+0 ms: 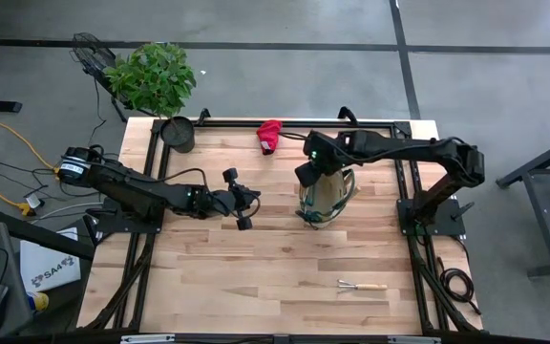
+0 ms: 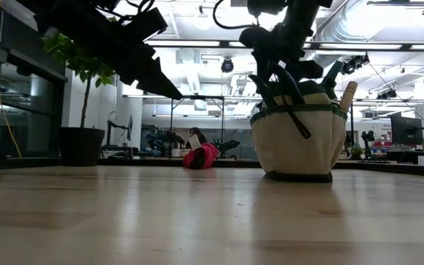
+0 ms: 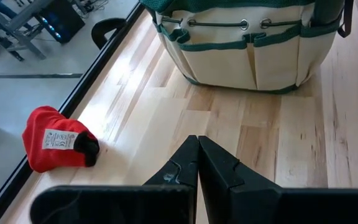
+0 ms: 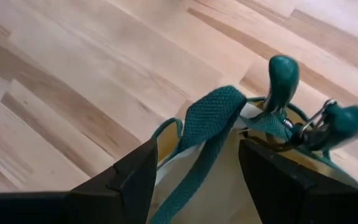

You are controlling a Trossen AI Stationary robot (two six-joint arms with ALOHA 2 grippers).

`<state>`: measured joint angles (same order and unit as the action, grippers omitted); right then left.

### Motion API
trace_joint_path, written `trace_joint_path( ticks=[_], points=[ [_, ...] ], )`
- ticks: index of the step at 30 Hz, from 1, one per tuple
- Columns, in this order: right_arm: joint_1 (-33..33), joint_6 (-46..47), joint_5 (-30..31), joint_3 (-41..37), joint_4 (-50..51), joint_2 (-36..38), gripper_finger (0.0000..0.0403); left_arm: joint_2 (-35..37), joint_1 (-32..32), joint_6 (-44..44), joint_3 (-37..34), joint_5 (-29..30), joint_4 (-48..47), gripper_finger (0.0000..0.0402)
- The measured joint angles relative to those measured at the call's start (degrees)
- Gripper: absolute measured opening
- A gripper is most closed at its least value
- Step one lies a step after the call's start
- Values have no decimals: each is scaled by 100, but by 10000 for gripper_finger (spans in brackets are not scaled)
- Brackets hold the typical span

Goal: Pick & Place Garden tools in Gardening bag
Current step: Adjust the gardening bag

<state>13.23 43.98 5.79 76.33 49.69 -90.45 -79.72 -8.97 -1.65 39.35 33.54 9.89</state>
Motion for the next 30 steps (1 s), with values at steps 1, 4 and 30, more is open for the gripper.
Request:
trace_joint_path(
  ticks=[1,4,30],
  points=[
    [-22,40,-10,-14,-7,0,217,0,0,2,0,-4,2,3],
    [-66,147,-23,-117,-48,0,217,0,0,28,0,-7,-10,3],
    [112,92,-31,-518,-802,-47,217,0,-2,153,-2,-13,-105,3]
  ],
)
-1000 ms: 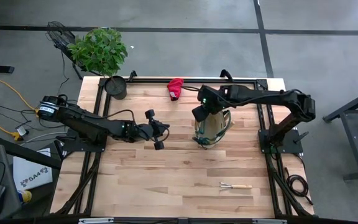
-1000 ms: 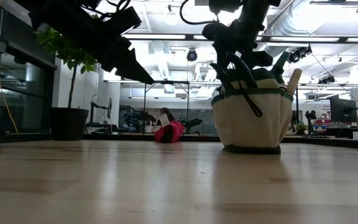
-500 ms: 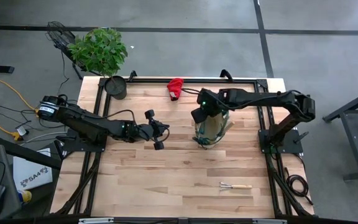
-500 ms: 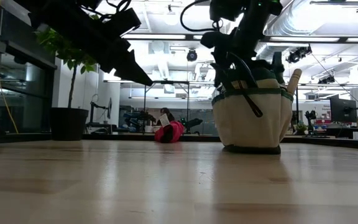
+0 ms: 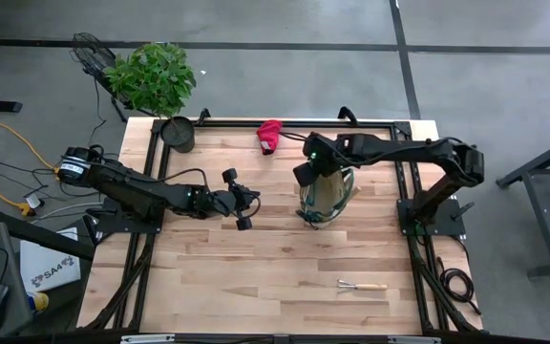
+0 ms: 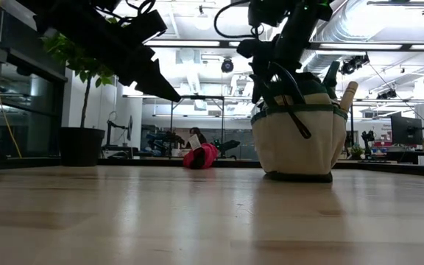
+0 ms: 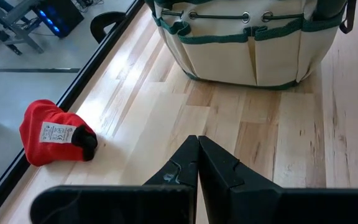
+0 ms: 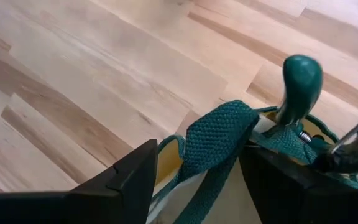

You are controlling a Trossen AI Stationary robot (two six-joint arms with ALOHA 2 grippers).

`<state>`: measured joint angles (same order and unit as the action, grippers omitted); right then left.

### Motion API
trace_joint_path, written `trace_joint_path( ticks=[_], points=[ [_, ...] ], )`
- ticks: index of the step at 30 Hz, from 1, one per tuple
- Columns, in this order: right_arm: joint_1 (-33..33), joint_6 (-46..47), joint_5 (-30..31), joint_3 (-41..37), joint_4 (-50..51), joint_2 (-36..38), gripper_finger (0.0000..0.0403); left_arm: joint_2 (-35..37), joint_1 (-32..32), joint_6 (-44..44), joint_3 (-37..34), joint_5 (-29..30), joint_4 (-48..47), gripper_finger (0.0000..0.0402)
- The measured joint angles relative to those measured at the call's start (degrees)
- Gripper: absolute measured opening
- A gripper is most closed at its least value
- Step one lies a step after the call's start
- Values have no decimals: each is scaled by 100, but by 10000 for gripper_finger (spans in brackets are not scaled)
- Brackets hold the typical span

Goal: Pick & Place Garden tools in Gardening bag
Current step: Adjust the gardening bag

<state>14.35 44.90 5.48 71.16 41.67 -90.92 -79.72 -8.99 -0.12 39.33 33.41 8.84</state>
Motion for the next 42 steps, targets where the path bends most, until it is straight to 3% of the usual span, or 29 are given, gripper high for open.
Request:
trace_joint_path(
  ticks=[9,16,26,42],
  points=[
    [-7,-146,-597,0,55,-530,187,0,0,46,-2,-95,-44,3],
    [-2,-416,-655,-9,94,-420,121,0,0,90,-2,-160,-142,3],
    [-85,-1583,-1002,-7,98,-388,13,0,0,94,-2,-184,-142,3],
    [-434,-4581,-1582,444,90,-382,4,0,0,192,-2,-198,-142,3]
  ],
)
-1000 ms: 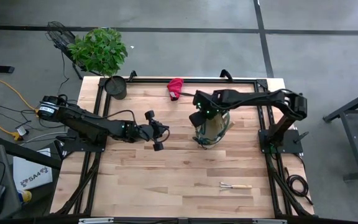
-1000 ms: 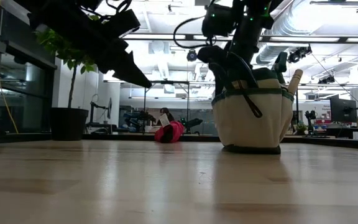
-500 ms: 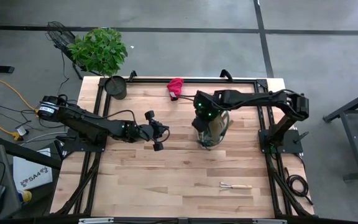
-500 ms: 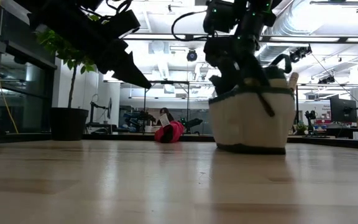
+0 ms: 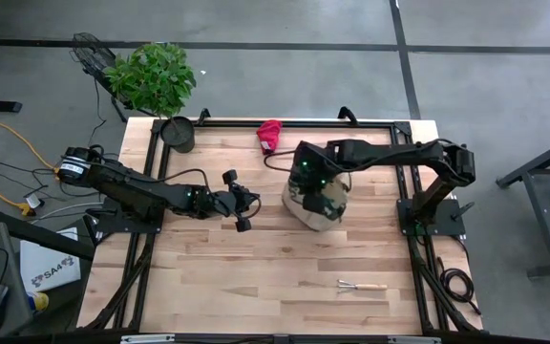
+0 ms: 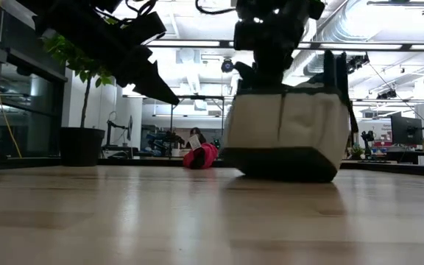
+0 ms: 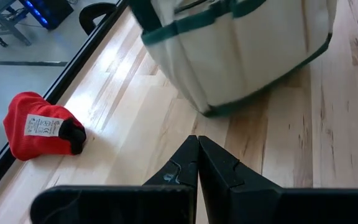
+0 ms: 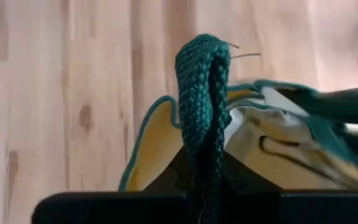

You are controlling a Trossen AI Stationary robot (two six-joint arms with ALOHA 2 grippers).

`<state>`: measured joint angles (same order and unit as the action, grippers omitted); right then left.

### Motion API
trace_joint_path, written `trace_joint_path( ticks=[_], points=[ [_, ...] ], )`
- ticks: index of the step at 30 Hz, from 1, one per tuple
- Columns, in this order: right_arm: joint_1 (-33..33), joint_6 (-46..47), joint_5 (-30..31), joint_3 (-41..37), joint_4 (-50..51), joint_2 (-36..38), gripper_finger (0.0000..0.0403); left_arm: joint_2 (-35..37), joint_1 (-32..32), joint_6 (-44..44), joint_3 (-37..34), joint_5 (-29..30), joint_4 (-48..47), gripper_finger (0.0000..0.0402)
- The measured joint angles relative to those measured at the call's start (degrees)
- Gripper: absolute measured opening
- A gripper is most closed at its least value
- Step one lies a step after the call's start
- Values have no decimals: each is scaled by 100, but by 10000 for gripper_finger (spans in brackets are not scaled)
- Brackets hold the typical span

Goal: Pick & Place Garden tools in Gardening bag
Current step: Adjust the gardening bag

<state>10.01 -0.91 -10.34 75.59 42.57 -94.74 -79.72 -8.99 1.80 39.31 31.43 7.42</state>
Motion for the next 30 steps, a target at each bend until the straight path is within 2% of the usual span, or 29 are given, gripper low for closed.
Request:
trace_joint_path(
  ticks=[9,25,30],
  points=[
    [-492,-910,-106,0,6,-17,4,0,0,121,0,1,-2,3],
    [-1578,-1760,1012,-48,355,-28,4,0,0,320,0,-117,-7,3],
    [-1735,-1942,1063,-52,380,-28,4,0,-2,326,0,-119,-4,3]
  ],
)
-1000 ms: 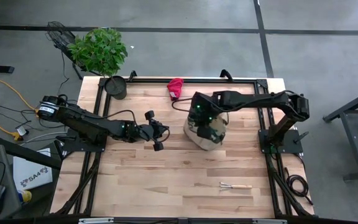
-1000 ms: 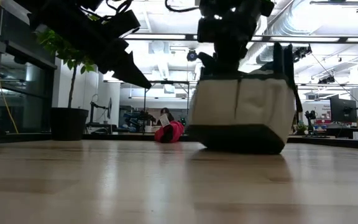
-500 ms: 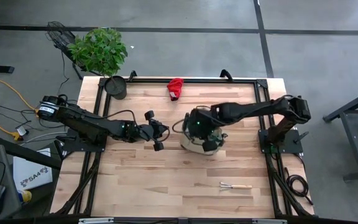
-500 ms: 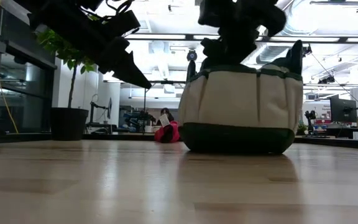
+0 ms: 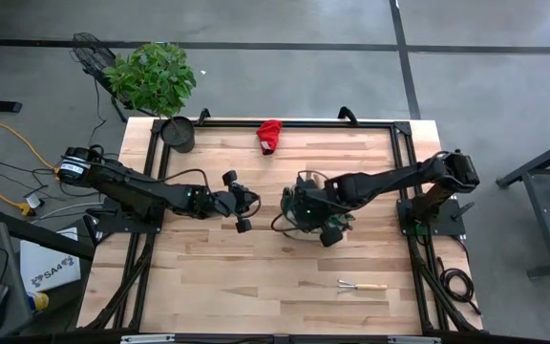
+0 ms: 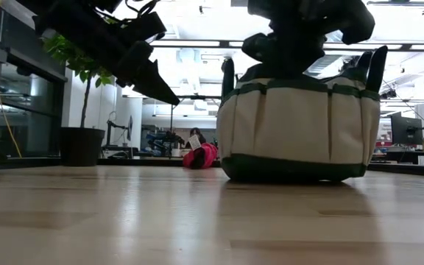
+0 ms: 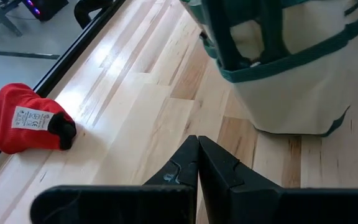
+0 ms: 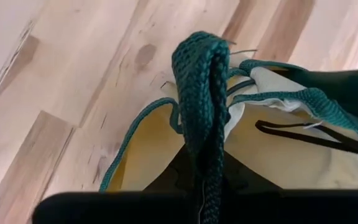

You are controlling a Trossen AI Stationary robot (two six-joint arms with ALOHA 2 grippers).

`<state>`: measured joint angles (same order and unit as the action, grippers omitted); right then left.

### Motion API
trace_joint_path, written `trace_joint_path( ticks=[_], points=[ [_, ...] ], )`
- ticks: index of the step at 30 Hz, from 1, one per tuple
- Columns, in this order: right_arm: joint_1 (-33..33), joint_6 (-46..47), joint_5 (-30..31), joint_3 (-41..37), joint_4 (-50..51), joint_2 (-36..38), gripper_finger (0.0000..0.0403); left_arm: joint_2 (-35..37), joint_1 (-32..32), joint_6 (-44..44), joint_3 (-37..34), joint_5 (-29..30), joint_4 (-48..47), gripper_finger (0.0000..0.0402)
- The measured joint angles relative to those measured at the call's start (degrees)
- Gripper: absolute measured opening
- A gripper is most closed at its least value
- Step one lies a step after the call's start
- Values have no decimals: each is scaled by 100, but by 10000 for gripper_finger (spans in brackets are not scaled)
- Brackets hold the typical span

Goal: Pick & Place Garden tools in Gardening bag
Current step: Adjust the gardening bag

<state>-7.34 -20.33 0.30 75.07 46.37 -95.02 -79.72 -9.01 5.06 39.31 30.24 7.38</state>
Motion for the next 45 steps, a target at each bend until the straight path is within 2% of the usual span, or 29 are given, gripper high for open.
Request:
trace_joint_path(
  ticks=[9,17,25,31,34,41,45],
  points=[
    [-195,-824,-336,-4,28,-17,4,0,1,8,0,-133,20,3],
    [-352,-910,85,-4,1,-379,4,0,-1,9,0,-136,22,3],
    [-396,-951,287,-9,-11,-348,4,0,-1,81,0,-133,13,3],
    [-392,-947,133,-9,28,-348,9,0,0,124,0,-133,7,3],
    [-392,-836,137,-9,41,-346,38,0,1,125,0,-133,-7,3],
    [-411,-800,457,-9,58,-345,138,0,1,125,0,-133,-37,3],
    [-456,-800,474,-9,76,-345,182,0,2,125,0,-133,-37,3]
  ],
)
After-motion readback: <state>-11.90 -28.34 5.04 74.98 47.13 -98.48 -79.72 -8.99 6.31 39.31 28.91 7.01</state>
